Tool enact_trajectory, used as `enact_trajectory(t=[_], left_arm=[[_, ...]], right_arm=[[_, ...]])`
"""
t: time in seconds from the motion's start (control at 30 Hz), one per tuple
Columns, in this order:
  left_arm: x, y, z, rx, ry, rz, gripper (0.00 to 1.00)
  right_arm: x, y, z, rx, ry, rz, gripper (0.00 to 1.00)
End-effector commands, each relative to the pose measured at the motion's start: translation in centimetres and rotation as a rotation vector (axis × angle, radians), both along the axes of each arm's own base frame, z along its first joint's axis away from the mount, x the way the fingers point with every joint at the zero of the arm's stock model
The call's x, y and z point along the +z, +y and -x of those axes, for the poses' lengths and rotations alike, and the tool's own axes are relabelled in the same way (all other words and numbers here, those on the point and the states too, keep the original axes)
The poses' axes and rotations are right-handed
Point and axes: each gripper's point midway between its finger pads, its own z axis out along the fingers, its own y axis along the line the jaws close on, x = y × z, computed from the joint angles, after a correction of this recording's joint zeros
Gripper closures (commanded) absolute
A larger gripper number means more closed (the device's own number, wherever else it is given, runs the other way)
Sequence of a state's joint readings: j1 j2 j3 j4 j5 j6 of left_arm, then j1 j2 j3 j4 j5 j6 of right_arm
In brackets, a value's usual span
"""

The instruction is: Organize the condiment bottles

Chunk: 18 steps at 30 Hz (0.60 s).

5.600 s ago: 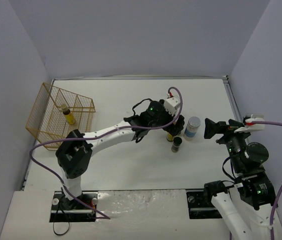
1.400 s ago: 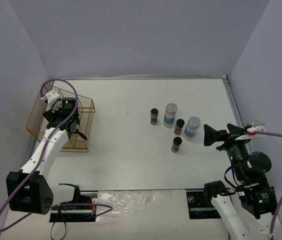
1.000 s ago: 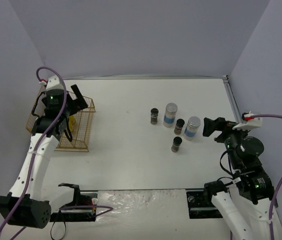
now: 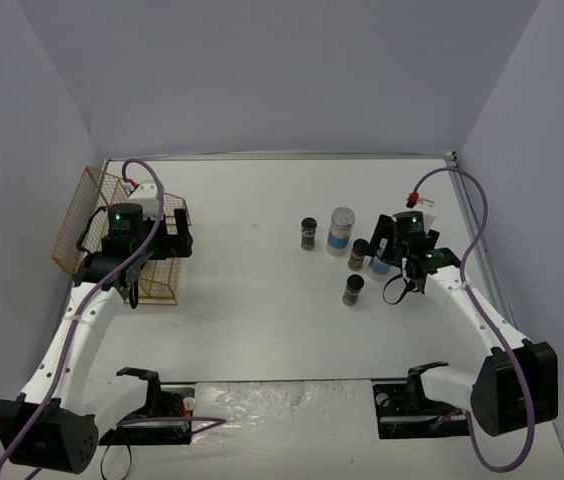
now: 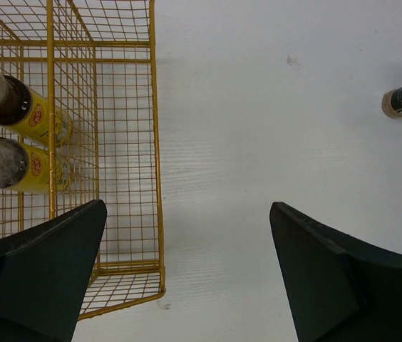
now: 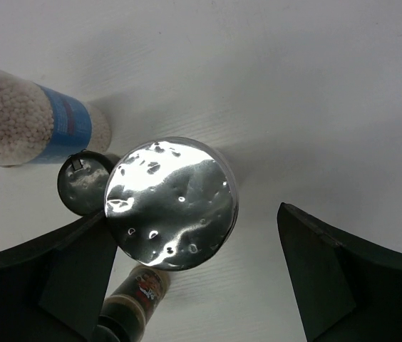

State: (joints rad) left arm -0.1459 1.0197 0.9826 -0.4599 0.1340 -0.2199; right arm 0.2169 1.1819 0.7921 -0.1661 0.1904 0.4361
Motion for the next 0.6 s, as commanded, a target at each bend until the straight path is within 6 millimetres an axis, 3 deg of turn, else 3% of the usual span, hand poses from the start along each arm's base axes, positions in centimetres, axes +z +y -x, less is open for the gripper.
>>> enact_trajectory(t=[0.0,0.3,0.37,0.53,0.57], left_arm=[[2.0,0.5,-0.6,0.029,-0.083,-0.010,0.03],[2.0,0.6,-0.6,0.035,-0.080,-0.009,0.03],[2.0,0.6,-0.6,0.034,-0.080,-0.008,0.03],[2.1,0.6,-0.6,0.037,-0.084,-0.008,0.03],[2.1,0.6,-0.5,0.036,-0.085,-0.007,0.03]], right_arm=[[0.5,-0.9,-1.3,-0.064,-0.072,0.029,0.17],[0.3,-1.5,-1.5,-0.069,-0.081,0.067,0.33],[0.7,-1.6,-1.6,-0.067,-0.091,0.074,0.40],[2.2,-1.5,-2.1,-0.054,-0.128,0.079,0.68],[2.3,-1.4,-2.1,-0.049,-0.128,0.077,0.68]])
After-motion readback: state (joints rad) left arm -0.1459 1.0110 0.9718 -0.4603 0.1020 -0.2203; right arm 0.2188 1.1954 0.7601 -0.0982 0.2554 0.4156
